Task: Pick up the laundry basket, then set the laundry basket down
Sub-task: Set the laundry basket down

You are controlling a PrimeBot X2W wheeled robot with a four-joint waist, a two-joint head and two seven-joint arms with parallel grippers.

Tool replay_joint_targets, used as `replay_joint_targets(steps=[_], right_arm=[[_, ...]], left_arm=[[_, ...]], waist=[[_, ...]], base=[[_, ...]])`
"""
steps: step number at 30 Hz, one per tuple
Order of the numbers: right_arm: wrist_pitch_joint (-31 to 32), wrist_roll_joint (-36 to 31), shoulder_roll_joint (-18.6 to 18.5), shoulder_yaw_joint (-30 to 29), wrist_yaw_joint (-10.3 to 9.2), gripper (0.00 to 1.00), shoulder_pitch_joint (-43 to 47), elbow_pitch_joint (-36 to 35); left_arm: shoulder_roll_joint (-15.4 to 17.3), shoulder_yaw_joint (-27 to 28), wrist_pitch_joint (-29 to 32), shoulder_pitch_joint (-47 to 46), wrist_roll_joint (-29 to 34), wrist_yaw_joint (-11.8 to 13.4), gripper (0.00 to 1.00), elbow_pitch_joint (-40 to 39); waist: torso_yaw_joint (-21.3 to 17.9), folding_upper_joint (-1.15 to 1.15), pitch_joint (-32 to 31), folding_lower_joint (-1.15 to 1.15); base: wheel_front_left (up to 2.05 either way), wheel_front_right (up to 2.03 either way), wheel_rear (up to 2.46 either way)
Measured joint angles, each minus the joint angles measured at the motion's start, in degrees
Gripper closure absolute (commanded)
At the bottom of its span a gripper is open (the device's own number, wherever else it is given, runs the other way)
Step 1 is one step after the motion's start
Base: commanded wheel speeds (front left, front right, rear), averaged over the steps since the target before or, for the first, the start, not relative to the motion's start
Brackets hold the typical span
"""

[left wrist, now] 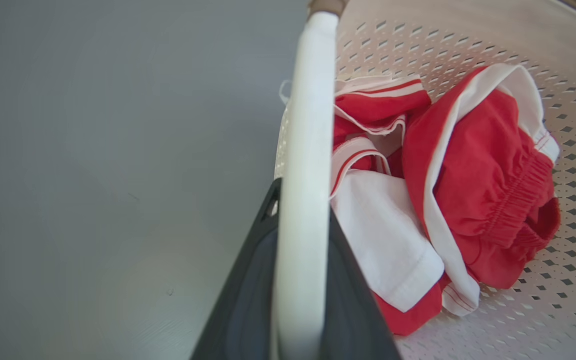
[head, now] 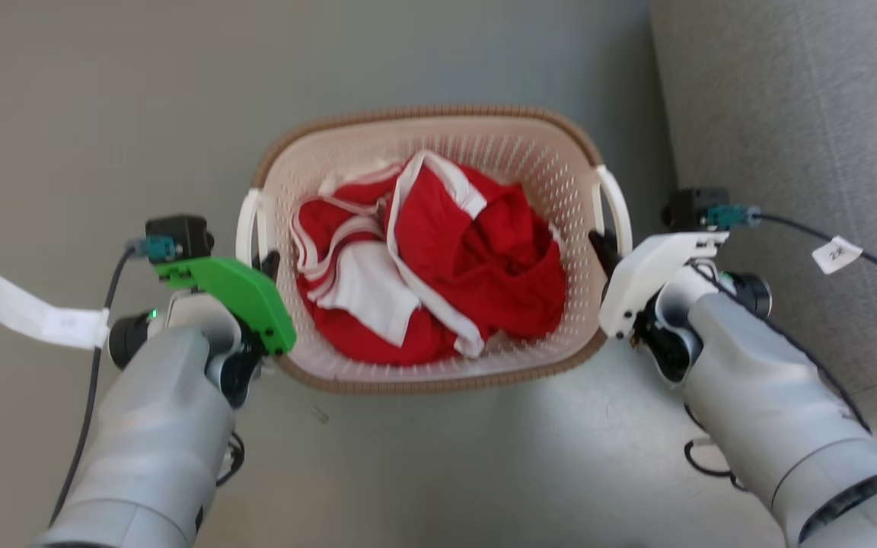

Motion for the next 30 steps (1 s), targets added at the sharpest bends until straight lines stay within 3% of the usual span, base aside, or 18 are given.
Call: replay_joint_targets(steps=[30], right_arm=[[-5.53, -4.68, -2.48, 0.70, -3.02, 1.00, -18.33, -1.16]], left_arm=[[1.22, -0.77, -6.58, -17.39, 3.70, 2.10, 1.00, -2.64]], waist=[[2.16, 0.00, 24.06, 0.00]], base=[[0.00, 0.00, 0.00]])
